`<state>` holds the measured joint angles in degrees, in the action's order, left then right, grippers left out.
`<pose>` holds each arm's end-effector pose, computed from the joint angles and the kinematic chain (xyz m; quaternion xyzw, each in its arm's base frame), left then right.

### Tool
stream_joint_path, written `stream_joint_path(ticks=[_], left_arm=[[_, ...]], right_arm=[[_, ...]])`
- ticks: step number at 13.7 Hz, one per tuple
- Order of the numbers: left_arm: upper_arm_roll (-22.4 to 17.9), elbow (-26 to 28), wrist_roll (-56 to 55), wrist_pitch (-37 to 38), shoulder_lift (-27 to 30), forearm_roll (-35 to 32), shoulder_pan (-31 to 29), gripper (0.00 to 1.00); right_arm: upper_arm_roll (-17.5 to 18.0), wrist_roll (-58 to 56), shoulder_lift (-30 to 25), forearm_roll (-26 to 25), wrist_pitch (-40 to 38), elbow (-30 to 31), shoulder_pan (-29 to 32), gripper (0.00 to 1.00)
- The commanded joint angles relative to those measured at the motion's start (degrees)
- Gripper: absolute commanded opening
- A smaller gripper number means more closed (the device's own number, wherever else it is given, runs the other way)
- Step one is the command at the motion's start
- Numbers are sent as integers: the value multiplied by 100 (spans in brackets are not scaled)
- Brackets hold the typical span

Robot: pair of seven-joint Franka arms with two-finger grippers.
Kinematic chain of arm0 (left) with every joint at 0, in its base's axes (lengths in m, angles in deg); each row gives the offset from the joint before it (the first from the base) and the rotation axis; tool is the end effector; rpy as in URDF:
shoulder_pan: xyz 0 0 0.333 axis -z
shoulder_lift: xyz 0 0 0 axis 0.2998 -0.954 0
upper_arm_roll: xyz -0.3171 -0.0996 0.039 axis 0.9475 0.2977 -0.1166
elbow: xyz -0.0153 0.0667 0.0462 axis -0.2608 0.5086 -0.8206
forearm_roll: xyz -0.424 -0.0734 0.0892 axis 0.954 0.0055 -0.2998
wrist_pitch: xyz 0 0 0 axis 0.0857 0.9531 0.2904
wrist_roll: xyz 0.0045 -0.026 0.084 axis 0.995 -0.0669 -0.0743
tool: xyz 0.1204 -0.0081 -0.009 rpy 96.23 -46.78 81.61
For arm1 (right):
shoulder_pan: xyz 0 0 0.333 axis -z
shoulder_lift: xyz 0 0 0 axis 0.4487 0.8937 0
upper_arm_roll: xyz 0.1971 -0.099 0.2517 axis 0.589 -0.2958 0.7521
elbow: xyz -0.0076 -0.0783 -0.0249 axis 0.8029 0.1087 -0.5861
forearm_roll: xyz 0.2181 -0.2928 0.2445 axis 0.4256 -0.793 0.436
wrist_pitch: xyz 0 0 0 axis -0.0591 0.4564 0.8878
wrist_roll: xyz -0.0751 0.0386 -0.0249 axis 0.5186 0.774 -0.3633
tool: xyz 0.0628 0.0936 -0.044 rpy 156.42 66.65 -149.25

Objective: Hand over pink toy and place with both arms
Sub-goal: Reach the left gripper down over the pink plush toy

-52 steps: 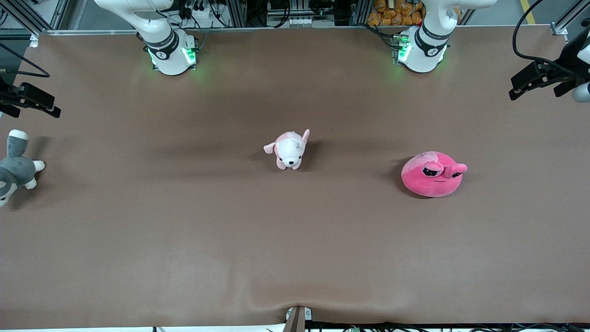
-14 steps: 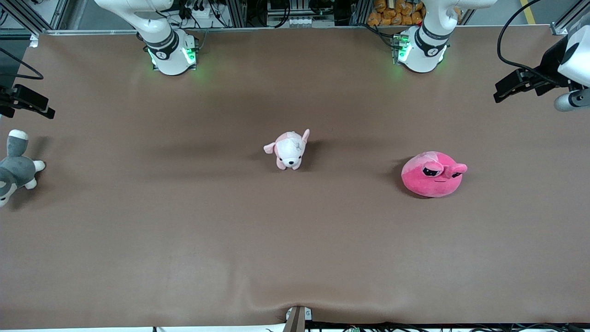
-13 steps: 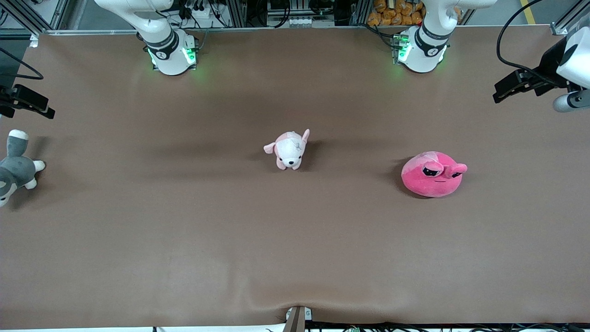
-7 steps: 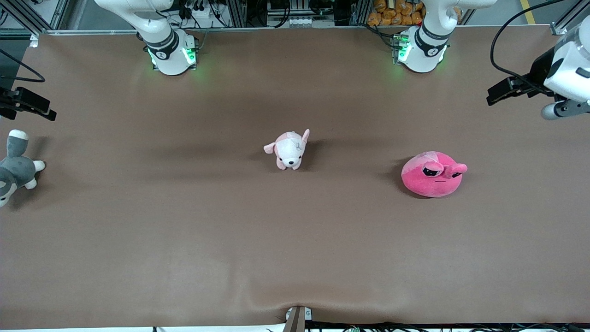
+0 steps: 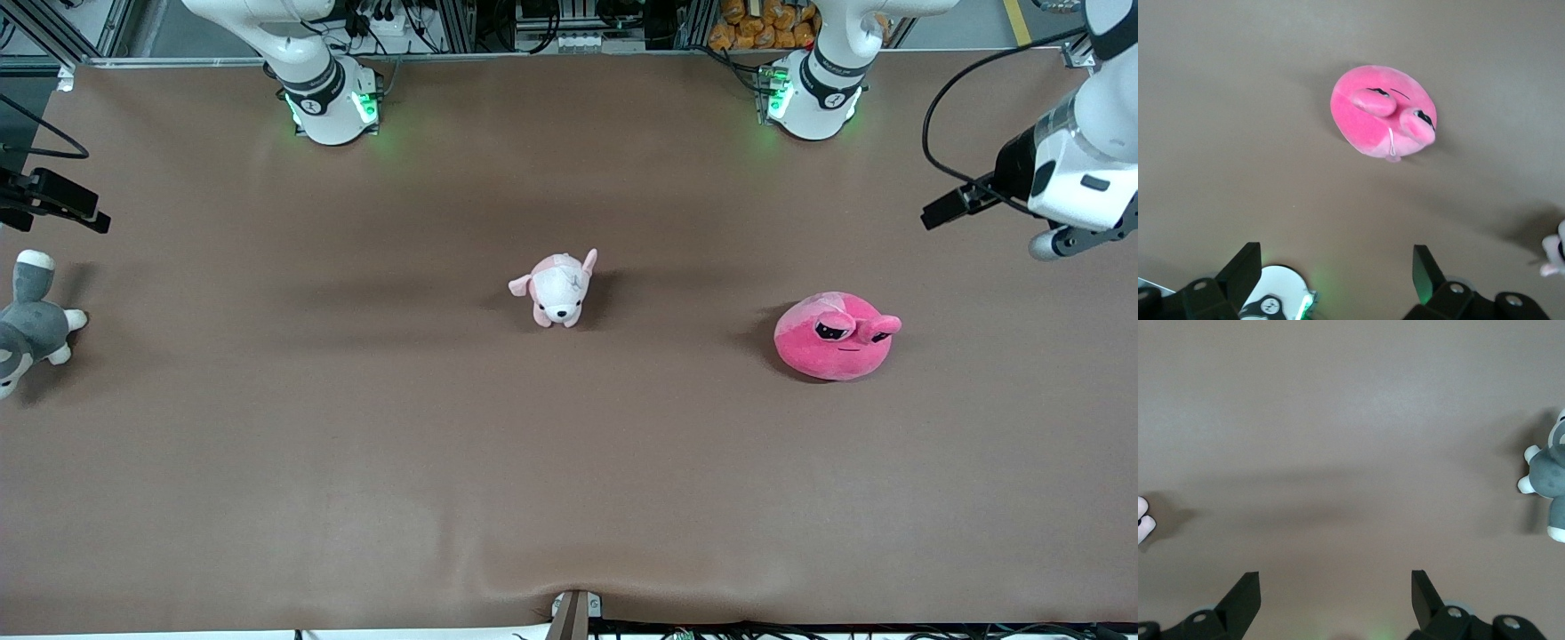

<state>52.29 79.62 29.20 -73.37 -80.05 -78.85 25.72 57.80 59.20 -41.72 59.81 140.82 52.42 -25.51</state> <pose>0.5678 -0.0434 0.5737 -0.9715 -0.2229 0.0709 0.0375 0.5852 -0.0607 0.6436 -0.9993 0.0236 0.0275 0.0115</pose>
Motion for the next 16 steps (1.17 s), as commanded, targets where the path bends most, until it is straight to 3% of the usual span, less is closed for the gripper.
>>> stream_joint_path(ticks=[1,7,12,16], left_arm=[[25,334,-401,-326,149,301,-352,100],[25,519,-1717,-879,-70,505,-626,100],[8,-94,-2643,-880,-957,540,-625,100],[-28,-272,-2740,-924,-1282,584,-792,100]], right_arm=[[58,-43,40,-85,-61,-137,95,100],[67,-34,40,-84,-79,-215,69,100],[67,-34,58,-84,-44,-215,43,100],[50,-43,128,-85,-35,-207,157,100]])
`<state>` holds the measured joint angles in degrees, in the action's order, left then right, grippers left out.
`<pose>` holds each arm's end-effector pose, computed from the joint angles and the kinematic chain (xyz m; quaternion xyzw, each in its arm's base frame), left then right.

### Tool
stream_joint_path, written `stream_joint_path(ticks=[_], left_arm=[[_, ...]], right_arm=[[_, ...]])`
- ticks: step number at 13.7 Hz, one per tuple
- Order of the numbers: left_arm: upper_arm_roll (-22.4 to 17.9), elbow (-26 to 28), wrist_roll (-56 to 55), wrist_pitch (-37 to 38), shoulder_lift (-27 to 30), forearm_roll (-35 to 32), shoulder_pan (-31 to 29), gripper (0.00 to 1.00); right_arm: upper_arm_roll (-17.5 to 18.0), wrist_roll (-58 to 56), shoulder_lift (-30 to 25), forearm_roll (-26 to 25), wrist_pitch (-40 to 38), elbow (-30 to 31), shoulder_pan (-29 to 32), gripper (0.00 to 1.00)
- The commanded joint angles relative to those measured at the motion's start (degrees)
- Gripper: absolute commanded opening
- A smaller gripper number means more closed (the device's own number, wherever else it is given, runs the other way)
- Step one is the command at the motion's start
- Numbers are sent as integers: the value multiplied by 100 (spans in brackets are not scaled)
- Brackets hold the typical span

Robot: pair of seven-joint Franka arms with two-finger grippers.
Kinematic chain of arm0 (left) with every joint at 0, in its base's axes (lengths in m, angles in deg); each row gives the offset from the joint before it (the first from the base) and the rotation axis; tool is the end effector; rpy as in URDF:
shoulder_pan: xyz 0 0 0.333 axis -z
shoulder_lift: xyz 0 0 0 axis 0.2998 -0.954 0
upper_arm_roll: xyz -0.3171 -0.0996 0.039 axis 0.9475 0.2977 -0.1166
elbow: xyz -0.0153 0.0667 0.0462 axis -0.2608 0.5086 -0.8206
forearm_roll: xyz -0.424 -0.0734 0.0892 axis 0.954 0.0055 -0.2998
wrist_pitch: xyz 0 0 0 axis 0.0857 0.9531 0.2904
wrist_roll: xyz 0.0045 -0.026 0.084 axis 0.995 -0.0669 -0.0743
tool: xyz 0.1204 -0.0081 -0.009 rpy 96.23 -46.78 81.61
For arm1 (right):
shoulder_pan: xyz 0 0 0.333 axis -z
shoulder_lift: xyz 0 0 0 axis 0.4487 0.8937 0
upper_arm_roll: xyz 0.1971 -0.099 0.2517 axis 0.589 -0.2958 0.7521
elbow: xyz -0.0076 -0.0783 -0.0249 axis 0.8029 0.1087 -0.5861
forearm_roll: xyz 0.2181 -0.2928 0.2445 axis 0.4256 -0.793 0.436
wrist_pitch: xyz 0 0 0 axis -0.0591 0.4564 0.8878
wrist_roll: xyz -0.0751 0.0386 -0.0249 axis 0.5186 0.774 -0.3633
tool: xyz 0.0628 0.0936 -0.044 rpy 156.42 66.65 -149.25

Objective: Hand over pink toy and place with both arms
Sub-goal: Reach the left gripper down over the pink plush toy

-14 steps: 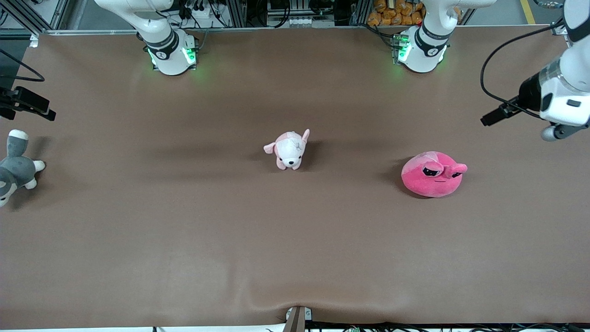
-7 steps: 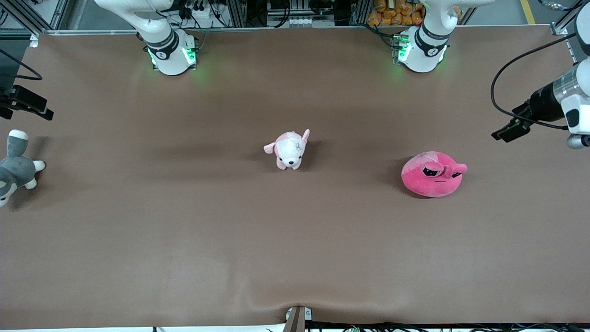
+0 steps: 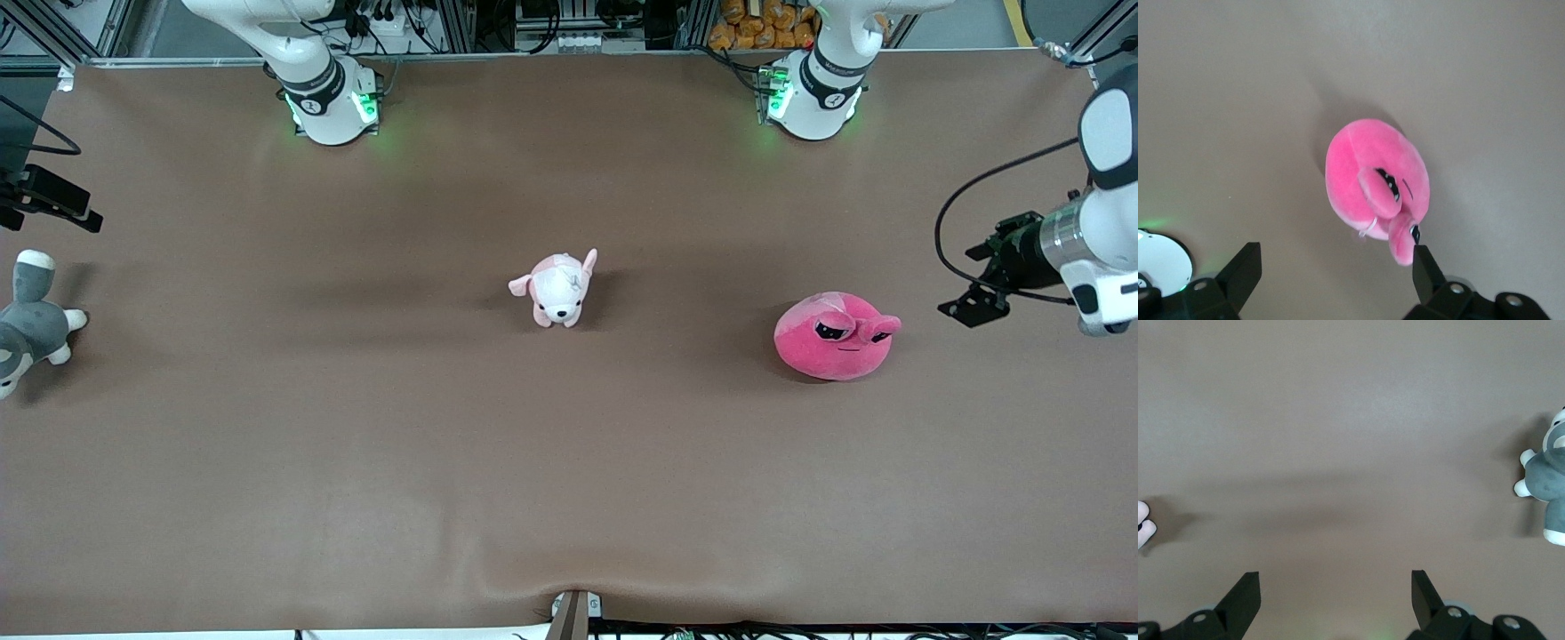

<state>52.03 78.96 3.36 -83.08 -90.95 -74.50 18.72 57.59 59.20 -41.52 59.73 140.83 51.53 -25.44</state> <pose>0.6300 0.0201 0.4768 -0.8648 -0.4948 0.0822 0.0224 0.5864 -0.0638 0.6494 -0.9994 0.0260 0.0214 0.0103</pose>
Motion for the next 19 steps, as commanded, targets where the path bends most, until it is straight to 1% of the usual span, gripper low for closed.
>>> stream_joint_path(ticks=[1,3,7,10,11,15,17,19], left_arm=[[-1,-179,-556,-31,-228,402,-110,100],[8,-144,-1069,-181,-255,851,-443,100],[8,-65,-1473,-287,-465,1037,-497,100],[-1,-47,-1755,-366,-711,1537,-558,100],[8,-4,-1817,-366,-773,1582,-550,100],[8,558,-1826,-848,-853,1678,-558,100],[8,752,-1826,-1016,-844,1846,-558,98],[8,796,-1826,-1025,-870,1855,-559,90]], right_arm=[[71,-43,108,-77,-45,-127,150,100],[71,-52,108,-95,-36,-127,124,100],[71,-52,108,-95,-27,-135,168,100],[62,-52,117,-103,-27,-135,177,100],[62,-52,117,-103,-27,-135,220,100],[71,-43,143,-86,-19,-127,309,100],[71,-34,152,-68,-19,-135,265,100],[79,-43,169,-68,-19,-127,247,100]])
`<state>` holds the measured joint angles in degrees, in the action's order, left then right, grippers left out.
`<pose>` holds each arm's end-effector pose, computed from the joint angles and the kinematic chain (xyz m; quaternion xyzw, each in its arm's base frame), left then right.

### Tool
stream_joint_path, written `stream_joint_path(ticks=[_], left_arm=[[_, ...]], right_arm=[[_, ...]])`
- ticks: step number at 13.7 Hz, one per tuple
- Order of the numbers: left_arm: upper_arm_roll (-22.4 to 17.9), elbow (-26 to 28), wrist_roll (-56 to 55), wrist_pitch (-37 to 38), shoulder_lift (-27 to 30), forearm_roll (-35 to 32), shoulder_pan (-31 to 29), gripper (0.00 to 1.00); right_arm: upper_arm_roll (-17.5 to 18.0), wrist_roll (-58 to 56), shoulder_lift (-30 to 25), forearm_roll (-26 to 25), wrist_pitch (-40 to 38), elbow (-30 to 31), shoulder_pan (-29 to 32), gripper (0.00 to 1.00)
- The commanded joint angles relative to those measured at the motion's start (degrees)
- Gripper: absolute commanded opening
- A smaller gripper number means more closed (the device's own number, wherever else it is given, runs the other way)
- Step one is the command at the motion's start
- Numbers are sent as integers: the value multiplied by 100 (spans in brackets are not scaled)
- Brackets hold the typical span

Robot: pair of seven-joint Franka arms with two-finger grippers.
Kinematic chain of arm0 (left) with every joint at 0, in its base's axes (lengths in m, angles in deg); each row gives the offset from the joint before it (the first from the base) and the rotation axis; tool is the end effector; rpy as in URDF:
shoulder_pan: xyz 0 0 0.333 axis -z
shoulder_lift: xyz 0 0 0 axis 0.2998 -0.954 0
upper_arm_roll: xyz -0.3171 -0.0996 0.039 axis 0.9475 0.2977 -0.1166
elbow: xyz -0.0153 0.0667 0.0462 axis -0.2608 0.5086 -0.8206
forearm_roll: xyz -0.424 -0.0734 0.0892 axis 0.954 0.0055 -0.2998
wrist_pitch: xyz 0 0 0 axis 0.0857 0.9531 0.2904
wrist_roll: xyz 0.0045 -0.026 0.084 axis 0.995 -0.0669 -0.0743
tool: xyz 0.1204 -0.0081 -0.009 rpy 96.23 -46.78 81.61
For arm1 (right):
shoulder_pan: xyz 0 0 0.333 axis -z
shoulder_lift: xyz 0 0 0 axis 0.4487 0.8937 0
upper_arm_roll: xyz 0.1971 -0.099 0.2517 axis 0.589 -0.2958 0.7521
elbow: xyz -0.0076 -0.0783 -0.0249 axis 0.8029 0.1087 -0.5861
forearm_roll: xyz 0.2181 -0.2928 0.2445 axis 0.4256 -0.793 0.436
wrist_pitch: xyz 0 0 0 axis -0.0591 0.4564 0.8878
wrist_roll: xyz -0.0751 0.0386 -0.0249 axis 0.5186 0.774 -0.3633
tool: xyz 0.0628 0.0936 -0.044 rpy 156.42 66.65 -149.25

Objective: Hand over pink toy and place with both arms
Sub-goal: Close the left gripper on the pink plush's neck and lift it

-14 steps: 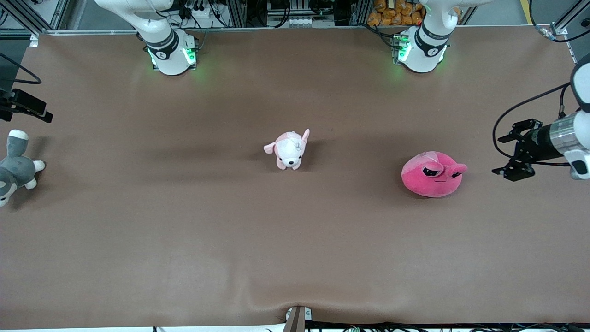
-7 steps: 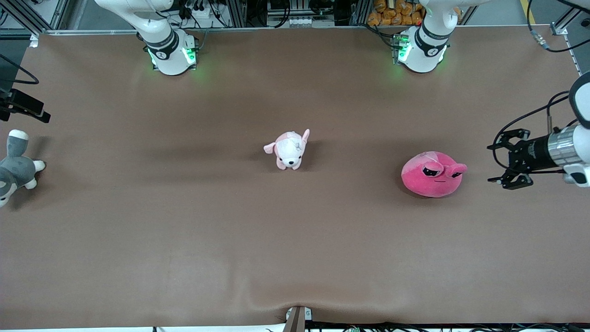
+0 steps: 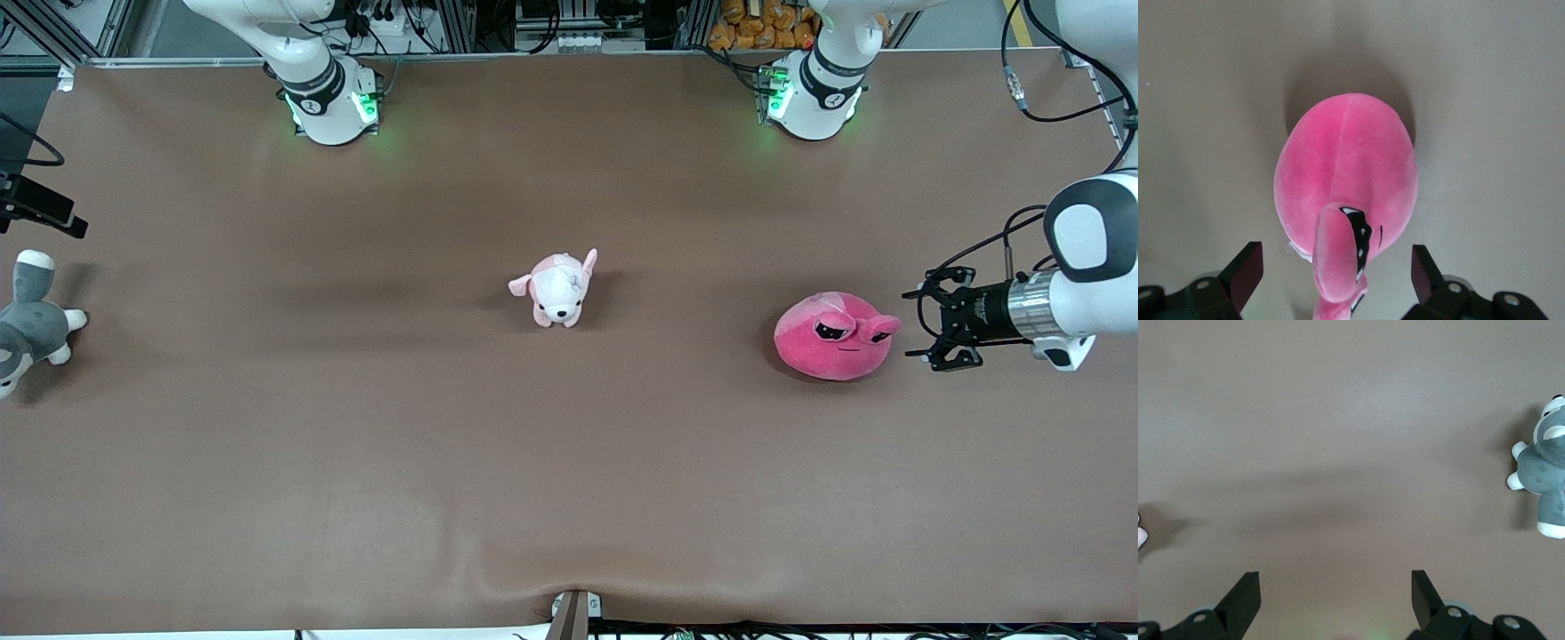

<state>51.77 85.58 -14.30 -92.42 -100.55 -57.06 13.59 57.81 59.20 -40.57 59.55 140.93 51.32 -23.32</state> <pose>0.6375 0.0539 0.3280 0.6894 0.6951 -0.1983 0.0468 0.5893 -0.0840 0.6416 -0.9987 0.0428 0.0270 0.0089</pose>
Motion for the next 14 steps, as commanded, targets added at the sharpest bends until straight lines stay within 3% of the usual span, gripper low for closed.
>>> stream_joint_path(ticks=[1,5,10,12,14], left_arm=[[42,152,-61,-109,55,154,-46,87],[51,161,-61,-144,-15,374,-37,77],[68,161,-61,-162,-130,427,-11,55],[68,152,-61,-188,-182,462,-2,43],[77,143,-61,-188,-191,471,16,24]], right_arm=[[57,-43,75,-41,-28,-105,43,100],[66,-34,75,-32,-19,-114,25,100],[75,-34,75,12,-28,-114,-10,100],[75,-34,75,3,-28,-114,-10,100],[75,-34,75,-23,-28,-114,17,100]])
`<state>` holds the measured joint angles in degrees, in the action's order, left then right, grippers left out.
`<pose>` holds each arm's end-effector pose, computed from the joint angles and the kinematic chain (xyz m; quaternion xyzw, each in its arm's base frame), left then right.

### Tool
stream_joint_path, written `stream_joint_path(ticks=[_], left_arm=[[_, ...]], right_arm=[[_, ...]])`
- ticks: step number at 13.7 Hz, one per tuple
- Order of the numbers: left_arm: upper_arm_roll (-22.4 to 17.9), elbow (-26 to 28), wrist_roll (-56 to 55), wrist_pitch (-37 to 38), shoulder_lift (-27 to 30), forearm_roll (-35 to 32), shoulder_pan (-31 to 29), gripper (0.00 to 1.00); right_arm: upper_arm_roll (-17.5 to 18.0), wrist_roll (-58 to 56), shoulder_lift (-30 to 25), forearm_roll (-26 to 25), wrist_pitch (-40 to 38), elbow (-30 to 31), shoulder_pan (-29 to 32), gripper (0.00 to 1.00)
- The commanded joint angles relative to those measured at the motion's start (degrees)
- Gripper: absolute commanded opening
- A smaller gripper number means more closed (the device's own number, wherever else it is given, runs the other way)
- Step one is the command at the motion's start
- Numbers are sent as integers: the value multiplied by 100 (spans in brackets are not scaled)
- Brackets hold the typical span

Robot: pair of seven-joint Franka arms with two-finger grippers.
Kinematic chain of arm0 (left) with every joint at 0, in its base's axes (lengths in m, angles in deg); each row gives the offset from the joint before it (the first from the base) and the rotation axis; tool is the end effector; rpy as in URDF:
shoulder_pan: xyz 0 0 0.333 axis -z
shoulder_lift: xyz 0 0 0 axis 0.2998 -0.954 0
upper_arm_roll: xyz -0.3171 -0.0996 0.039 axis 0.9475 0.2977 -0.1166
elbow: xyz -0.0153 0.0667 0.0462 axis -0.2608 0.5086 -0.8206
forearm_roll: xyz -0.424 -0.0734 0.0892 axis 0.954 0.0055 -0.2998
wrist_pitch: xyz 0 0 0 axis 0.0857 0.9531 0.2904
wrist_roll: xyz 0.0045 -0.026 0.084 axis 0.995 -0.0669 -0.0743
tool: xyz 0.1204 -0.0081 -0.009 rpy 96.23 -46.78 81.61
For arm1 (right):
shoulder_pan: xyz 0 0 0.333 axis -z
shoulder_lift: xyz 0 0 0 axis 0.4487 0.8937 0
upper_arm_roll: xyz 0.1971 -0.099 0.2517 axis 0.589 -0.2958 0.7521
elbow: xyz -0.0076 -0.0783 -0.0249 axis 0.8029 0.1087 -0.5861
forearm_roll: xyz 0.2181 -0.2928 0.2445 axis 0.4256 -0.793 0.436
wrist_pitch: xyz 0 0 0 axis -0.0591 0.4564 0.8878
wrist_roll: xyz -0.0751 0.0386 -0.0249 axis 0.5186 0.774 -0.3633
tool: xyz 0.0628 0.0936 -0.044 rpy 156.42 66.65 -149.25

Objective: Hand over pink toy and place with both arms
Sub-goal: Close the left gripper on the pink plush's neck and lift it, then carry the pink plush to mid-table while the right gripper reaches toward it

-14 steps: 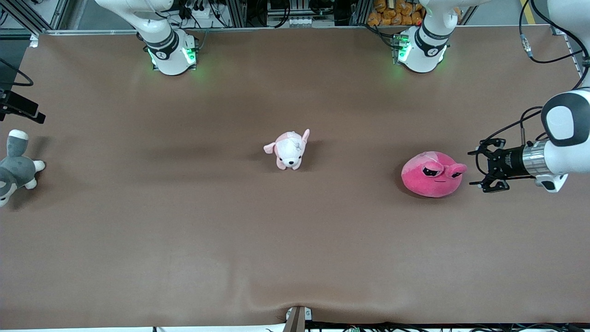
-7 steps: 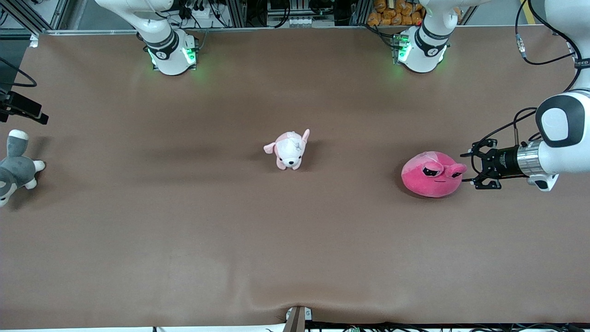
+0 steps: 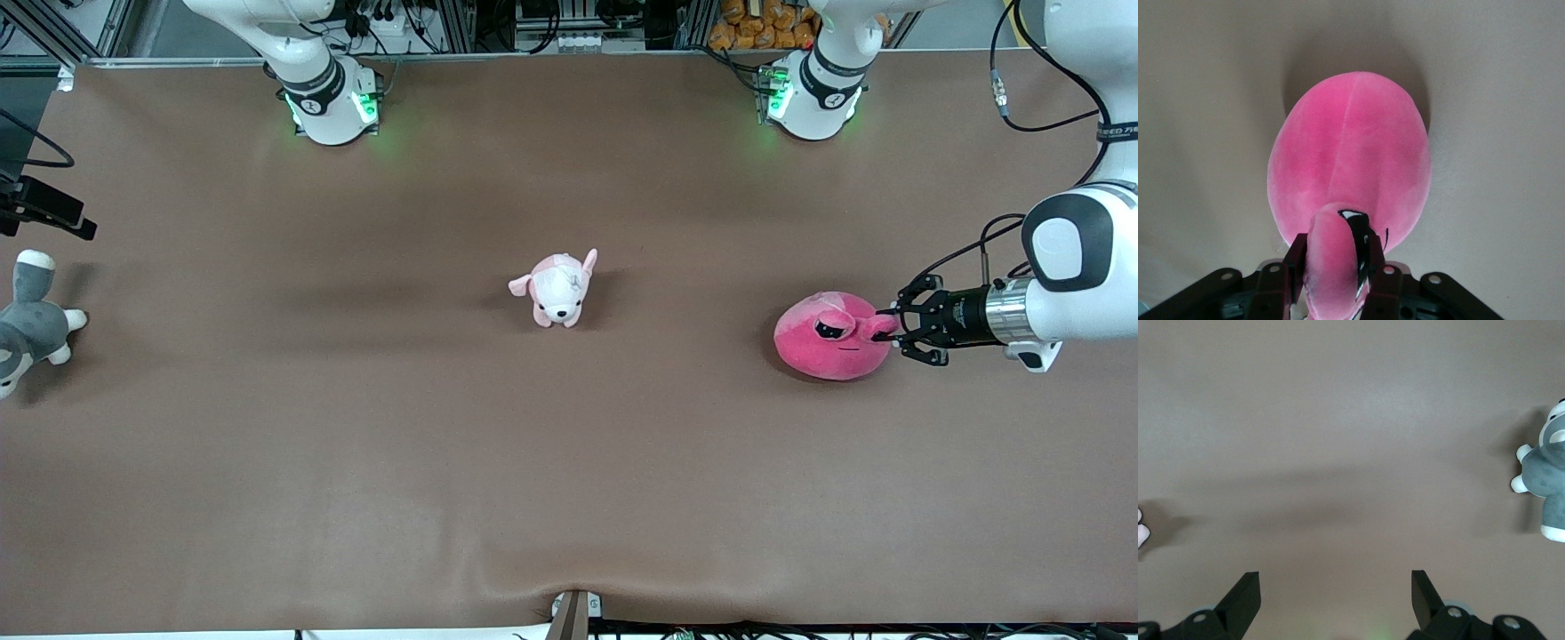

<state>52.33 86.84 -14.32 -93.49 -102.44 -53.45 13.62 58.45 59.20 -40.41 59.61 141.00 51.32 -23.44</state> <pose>0.6348 0.0429 0.2993 0.6737 0.7011 -0.2266 0.0578 0.5914 -0.0761 0.6401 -0.9989 0.0361 0.0278 0.0093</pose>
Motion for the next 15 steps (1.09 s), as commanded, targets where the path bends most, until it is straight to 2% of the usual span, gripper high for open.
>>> stream_joint_path(ticks=[1,2,3,5,7,8,12,15], left_arm=[[30,-9,-67,-73,6,109,21,14],[39,-18,-59,-73,23,118,39,3],[57,-44,-67,-64,50,136,65,0],[197,-158,-93,32,111,153,57,0],[364,-404,-163,400,181,162,57,0],[460,-614,-190,646,199,162,48,0],[908,-1370,-785,1394,331,600,57,0],[1637,-1906,-1594,1439,375,663,65,0]], right_arm=[[11,-34,59,-29,-27,-114,38,100],[11,-34,67,-12,-27,-114,38,100],[11,-34,94,14,-18,-114,29,100],[46,-16,129,136,156,-114,-23,100],[29,36,304,724,290,-114,-76,100],[38,158,340,866,298,-114,-102,100],[29,1106,506,762,333,-123,-699,100],[38,1739,577,665,369,-123,-1139,100]])
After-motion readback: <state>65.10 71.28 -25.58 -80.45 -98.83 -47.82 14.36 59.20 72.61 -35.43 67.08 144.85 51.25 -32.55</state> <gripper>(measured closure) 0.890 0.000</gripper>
